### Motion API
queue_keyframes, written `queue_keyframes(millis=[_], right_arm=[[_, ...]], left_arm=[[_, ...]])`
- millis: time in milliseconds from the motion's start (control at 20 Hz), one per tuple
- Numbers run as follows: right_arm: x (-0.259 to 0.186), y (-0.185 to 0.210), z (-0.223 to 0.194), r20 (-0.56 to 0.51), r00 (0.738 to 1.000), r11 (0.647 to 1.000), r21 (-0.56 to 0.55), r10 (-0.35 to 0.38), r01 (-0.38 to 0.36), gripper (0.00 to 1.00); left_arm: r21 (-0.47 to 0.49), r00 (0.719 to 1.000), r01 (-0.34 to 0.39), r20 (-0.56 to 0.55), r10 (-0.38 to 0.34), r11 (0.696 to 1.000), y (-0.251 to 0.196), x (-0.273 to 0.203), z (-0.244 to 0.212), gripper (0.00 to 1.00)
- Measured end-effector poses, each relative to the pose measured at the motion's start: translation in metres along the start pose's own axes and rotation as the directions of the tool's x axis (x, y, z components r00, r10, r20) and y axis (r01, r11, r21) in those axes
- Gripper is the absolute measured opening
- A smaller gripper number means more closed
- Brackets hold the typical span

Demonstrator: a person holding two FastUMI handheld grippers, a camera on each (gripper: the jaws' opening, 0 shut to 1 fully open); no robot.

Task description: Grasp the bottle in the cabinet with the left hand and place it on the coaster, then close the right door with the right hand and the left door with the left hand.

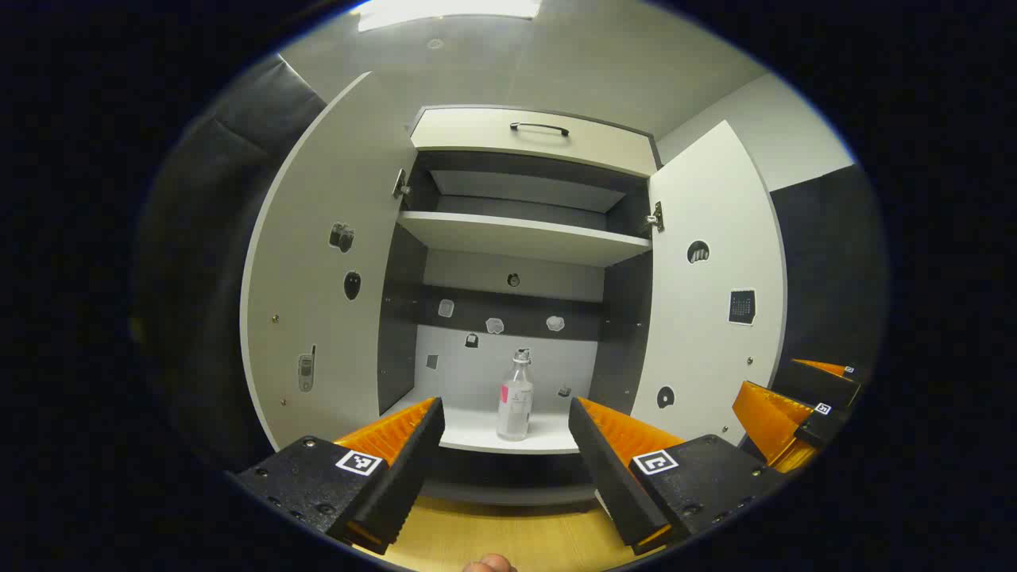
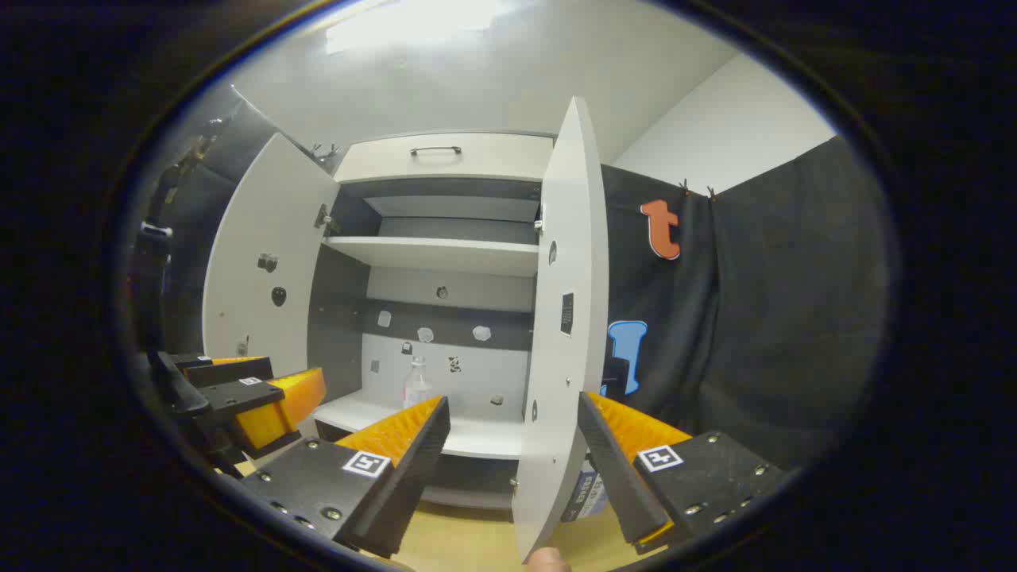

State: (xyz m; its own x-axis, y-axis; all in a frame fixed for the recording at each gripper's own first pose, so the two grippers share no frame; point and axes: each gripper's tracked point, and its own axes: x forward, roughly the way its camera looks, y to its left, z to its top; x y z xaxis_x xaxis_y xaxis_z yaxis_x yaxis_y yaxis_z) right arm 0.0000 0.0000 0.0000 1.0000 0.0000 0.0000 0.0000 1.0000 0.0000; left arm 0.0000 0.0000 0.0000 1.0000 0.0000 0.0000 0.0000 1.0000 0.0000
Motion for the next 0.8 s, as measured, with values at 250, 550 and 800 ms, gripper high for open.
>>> queue_keyframes(millis=[250, 550, 800], right_arm=[[0.002, 0.003, -0.005, -0.010, 1.000, 1.000, 0.008, 0.003, -0.003, 0.98], [0.001, 0.001, -0.003, -0.009, 1.000, 1.000, 0.010, 0.002, -0.002, 0.97], [-0.002, -0.001, -0.004, -0.010, 1.000, 1.000, 0.015, 0.002, -0.001, 1.00]], left_arm=[[0.002, 1.000, -0.011, -0.018, 0.011, 1.000, 0.006, 0.001, -0.005, 0.99], [-0.012, 0.999, -0.013, -0.035, 0.012, 1.000, 0.006, 0.005, -0.010, 0.99], [-0.004, 0.999, -0.010, -0.037, 0.010, 1.000, 0.006, 0.007, -0.011, 0.99]])
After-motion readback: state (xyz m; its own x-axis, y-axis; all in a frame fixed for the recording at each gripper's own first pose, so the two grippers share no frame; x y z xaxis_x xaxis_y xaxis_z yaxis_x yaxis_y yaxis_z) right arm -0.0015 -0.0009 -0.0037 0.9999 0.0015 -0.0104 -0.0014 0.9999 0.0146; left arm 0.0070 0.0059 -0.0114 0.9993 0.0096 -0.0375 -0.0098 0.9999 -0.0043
